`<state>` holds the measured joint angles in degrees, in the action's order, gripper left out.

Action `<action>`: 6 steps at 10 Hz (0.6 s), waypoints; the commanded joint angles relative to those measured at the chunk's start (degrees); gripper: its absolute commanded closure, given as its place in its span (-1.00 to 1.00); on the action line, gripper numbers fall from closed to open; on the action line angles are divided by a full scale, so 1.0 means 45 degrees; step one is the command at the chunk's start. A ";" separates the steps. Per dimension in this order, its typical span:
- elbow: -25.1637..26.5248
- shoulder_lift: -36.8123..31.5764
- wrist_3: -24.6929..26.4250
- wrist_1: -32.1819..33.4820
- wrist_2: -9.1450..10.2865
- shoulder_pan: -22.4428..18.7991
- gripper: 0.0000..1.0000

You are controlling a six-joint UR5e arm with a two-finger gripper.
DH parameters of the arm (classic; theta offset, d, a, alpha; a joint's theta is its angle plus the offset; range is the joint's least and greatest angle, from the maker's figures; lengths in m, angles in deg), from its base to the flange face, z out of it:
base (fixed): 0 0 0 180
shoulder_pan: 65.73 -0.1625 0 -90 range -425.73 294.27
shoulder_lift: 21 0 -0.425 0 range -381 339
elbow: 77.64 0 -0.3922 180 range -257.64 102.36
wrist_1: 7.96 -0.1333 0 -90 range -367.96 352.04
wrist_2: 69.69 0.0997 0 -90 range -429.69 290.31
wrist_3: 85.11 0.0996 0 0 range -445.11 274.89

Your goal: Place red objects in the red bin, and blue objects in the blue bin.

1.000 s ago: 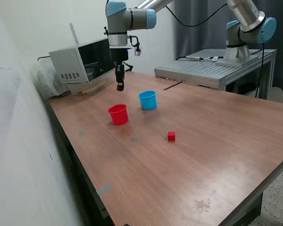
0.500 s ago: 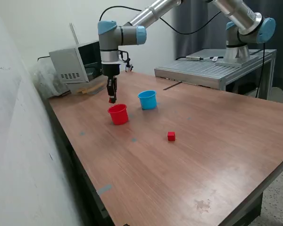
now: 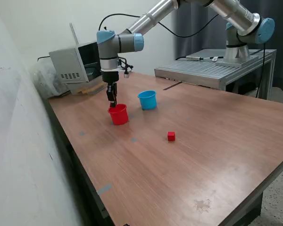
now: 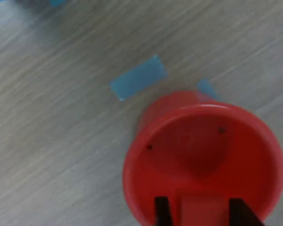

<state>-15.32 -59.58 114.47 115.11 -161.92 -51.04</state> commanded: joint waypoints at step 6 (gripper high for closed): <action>0.0000 -0.1131 -0.0388 -0.1855 0.0219 -0.1031 -1.00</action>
<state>-15.24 -63.26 112.79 110.22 -162.02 -53.00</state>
